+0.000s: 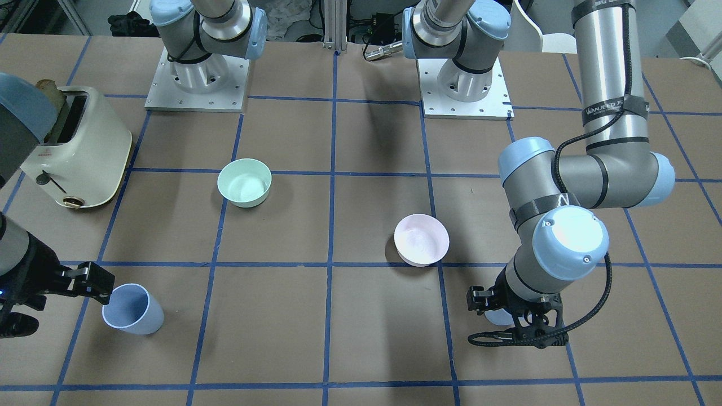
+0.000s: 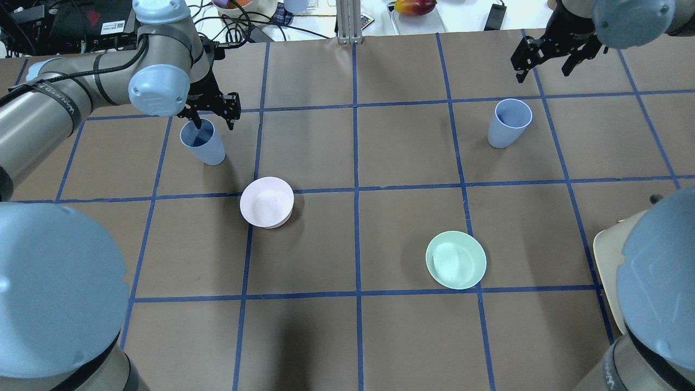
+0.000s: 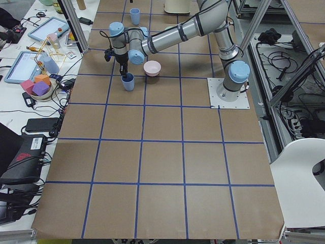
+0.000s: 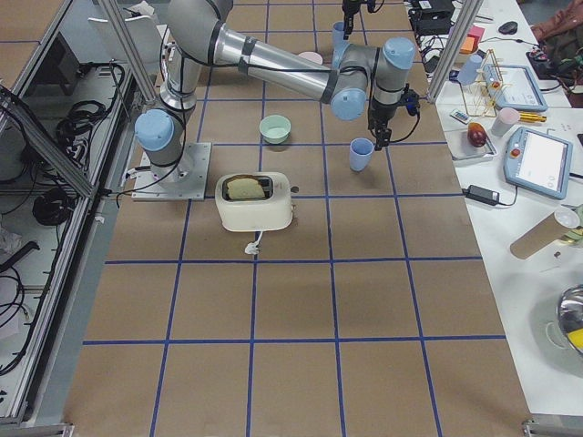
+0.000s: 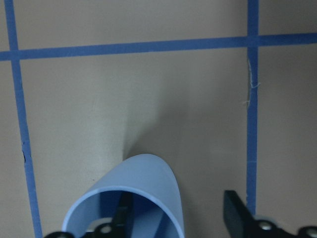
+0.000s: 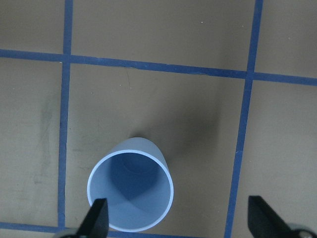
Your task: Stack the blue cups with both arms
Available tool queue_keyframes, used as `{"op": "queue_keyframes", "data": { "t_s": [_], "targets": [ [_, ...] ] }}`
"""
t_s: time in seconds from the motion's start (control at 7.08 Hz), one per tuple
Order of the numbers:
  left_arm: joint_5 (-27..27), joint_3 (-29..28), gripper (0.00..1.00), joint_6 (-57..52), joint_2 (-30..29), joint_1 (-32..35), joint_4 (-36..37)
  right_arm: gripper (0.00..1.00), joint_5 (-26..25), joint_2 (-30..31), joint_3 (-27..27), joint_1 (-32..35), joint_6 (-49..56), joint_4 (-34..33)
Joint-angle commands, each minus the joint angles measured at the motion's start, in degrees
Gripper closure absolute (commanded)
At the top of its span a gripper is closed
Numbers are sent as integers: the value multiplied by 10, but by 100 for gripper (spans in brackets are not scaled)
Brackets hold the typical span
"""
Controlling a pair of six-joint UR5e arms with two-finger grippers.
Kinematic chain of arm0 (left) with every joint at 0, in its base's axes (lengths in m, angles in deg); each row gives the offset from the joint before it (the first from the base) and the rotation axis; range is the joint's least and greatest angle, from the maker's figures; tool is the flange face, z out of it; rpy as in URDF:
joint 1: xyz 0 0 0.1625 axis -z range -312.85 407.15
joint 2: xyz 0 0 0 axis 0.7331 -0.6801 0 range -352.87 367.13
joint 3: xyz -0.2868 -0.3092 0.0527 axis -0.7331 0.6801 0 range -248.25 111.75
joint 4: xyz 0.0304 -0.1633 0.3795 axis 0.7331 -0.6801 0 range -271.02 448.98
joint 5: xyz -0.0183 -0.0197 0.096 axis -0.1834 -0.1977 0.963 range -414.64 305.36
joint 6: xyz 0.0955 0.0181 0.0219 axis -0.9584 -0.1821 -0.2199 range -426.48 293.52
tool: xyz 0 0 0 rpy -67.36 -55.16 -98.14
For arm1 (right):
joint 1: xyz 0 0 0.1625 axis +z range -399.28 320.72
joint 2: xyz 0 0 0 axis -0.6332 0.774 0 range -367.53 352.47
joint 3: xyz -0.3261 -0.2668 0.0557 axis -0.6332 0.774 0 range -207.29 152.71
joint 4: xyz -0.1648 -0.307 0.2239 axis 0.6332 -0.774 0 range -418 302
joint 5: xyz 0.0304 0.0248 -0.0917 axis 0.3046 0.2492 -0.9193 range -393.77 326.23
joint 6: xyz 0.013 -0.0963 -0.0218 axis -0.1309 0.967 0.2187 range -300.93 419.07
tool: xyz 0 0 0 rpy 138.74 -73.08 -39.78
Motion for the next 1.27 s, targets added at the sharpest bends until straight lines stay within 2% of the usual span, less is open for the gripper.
{"op": "queue_keyframes", "data": {
  "t_s": [0.0, 0.28, 0.71, 0.85, 0.99, 1.13],
  "targets": [
    [3, -3, 100, 1, -2, 0, 0, 0, 2, -29, -2, -7, -2, 0],
    [-2, -19, 100, 14, 5, 14, -8, 0, 4, -63, -2, -8, -3, 1],
    [-14, -64, 100, 268, -10, 114, -8, 0, 0, -70, -9, -8, -3, 11],
    [-33, -86, 100, 340, -18, 151, -3, 33, 3, -69, -11, -8, -4, 12],
    [-35, -116, 100, 387, -32, 178, 0, 78, 3, -69, -12, -8, -5, 26],
    [-63, -151, 100, 412, -58, 192, 14, 100, -1, -68, -11, -8, -6, 45]
  ]
}}
